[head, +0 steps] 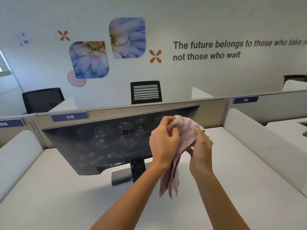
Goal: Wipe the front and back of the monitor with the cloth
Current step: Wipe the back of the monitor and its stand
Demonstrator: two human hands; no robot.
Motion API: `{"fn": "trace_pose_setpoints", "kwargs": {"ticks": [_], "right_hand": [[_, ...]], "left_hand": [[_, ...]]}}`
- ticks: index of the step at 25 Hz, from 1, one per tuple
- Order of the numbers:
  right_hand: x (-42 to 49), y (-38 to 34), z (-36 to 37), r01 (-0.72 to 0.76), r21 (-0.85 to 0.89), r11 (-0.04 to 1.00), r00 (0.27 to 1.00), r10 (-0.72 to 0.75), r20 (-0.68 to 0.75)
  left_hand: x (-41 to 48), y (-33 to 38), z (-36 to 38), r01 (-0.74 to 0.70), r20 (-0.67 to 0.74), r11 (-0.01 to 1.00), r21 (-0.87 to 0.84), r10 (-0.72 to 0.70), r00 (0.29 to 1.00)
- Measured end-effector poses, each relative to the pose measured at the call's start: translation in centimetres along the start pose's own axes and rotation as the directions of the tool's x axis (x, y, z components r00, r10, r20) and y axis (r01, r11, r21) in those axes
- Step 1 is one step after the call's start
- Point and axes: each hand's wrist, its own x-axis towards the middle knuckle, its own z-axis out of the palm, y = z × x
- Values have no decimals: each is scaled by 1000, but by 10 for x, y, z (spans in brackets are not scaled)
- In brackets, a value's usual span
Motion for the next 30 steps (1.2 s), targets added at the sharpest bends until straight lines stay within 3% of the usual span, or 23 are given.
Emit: {"fn": "trace_pose_setpoints", "kwargs": {"ticks": [3, 5, 9, 11, 13, 16, 20, 24, 30], "right_hand": [[-1, 1, -3, 41, 23, 999, 989, -44, 143], [7, -4, -7, 51, 91, 995, 986, -64, 151], [53, -17, -22, 100, 127, 987, 990, -86, -112], [77, -27, -26, 254, 19, 967, 943, -243, -226], [100, -38, -24, 378, -189, 906, 877, -416, -242], [132, -42, -5, 495, -473, 729, 793, -602, -96], [162, -16, 23, 555, -695, 458, 778, -582, 237], [160, -2, 37, 576, -669, 470, 752, -625, 209], [141, 23, 53, 610, -738, 287, 616, -758, 214]], "left_hand": [[-12, 12, 11, -166, 158, 982, 93, 151, 976], [-16, 12, 16, -274, 233, 957, 95, 246, 941], [-3, 3, 6, -297, 253, 954, 24, 282, 926], [10, -3, -4, -327, 161, 931, 161, 302, 939], [24, -16, -17, -351, 94, 861, 368, 341, 935], [43, -39, -40, -308, 101, 737, 602, 312, 945], [47, -58, -65, -219, 87, 635, 740, 233, 969], [45, -73, -85, -182, 48, 561, 808, 246, 968], [47, -78, -89, -223, 60, 568, 792, 290, 955]]}}
